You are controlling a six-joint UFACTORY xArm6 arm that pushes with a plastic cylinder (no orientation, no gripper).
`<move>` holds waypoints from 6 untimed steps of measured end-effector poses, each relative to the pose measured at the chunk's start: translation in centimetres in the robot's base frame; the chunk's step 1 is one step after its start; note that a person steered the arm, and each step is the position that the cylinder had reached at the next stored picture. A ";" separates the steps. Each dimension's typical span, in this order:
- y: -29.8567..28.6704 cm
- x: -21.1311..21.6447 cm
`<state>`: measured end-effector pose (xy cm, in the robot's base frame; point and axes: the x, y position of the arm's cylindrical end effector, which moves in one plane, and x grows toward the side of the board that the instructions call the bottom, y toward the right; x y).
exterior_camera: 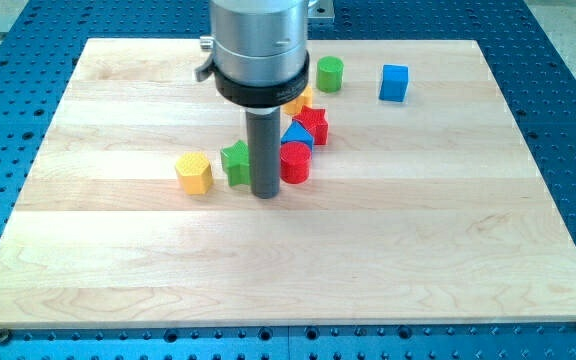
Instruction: Slide the red circle below to the blue triangle
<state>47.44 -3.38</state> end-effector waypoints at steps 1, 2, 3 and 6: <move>-0.6 5.2; 6.8 4.7; 6.3 0.0; 0.8 3.5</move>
